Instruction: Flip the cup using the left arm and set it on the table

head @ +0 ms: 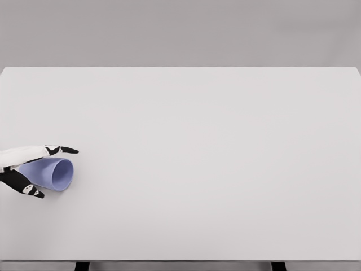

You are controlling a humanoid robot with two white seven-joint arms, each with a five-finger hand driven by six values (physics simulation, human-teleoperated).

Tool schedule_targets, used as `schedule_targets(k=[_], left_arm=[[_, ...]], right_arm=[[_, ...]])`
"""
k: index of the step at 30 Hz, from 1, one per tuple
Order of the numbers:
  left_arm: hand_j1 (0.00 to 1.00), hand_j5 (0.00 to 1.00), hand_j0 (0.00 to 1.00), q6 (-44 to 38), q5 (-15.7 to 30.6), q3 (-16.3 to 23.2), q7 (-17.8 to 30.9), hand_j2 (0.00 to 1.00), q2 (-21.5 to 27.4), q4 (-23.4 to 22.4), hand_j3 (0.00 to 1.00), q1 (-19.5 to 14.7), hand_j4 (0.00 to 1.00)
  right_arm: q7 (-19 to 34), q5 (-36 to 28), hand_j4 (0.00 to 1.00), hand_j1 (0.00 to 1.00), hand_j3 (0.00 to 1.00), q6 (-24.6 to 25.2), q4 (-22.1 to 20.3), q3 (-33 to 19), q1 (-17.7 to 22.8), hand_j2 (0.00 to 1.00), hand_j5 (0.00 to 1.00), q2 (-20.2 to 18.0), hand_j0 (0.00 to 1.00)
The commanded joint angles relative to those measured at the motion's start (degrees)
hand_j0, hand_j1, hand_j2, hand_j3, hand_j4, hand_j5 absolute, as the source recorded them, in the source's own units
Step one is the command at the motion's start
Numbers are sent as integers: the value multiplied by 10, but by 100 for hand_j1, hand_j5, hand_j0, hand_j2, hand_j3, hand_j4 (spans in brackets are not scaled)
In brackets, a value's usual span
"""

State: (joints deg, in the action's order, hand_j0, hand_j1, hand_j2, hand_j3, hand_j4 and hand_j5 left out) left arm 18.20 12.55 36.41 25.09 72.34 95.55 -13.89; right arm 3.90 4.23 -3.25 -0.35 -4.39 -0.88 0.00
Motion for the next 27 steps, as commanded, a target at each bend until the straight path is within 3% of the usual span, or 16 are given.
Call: schedule_targets(k=[1,19,27], left_arm=[[100,100,100,-2,2,0,0,100,-4,-2,100,0,100],[100,100,100,-3,-20,1,0,100,-11,-1,100,0,100],[86,86,86,-4,-40,8,0,86,-18,-2,86,0,86]], right_arm=[[1,0,100,100,100,0,0,0,0,100,100,0,100],[0,0,100,100,100,0,0,0,0,100,100,0,100],[0,0,100,100,100,0,0,0,0,100,100,0,100]])
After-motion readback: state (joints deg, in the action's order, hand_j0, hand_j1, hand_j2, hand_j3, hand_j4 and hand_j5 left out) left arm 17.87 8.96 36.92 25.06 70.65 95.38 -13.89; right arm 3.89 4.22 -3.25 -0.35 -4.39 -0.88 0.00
